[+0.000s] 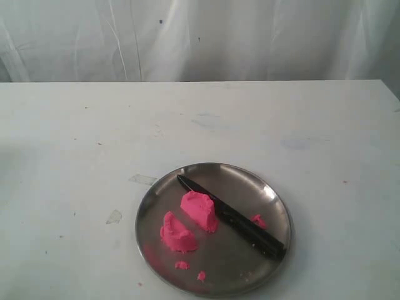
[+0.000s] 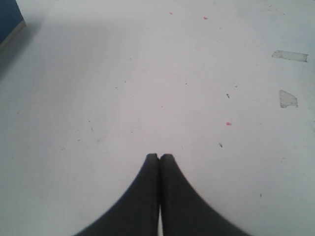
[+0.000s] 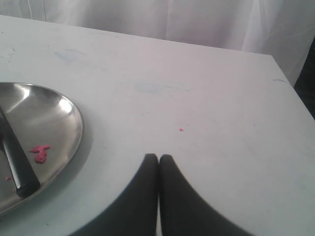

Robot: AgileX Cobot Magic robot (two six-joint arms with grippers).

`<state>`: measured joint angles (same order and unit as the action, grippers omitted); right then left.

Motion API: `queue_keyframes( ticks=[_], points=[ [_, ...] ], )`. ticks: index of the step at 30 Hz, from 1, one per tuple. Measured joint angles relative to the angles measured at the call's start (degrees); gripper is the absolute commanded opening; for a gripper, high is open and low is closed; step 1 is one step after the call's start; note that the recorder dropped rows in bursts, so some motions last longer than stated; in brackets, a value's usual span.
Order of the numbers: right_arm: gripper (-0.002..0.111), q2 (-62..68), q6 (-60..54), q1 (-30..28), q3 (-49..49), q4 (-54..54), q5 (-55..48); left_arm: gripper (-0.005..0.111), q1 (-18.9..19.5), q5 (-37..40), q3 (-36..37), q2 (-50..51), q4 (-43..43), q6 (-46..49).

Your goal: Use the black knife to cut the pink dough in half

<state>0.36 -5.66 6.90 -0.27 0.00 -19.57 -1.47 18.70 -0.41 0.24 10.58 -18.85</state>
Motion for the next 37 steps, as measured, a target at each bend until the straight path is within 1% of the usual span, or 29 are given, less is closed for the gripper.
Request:
queue_keyframes(
  ticks=[3,9,12,37],
  points=[
    [0.000,0.0,0.0,0.0,0.0,0.0,0.0,0.000,0.4,0.0,0.0,0.0,-0.1,0.0],
    [0.000,0.0,0.0,0.0,0.0,0.0,0.0,0.000,4.7,0.0,0.0,0.0,-0.1,0.0],
    [0.000,0.0,0.0,0.0,0.0,0.0,0.0,0.000,5.3,0.0,0.0,0.0,-0.1,0.0],
    [0.000,0.0,0.0,0.0,0.0,0.0,0.0,0.000,5.4,0.0,0.1,0.0,-0.1,0.0]
  ],
)
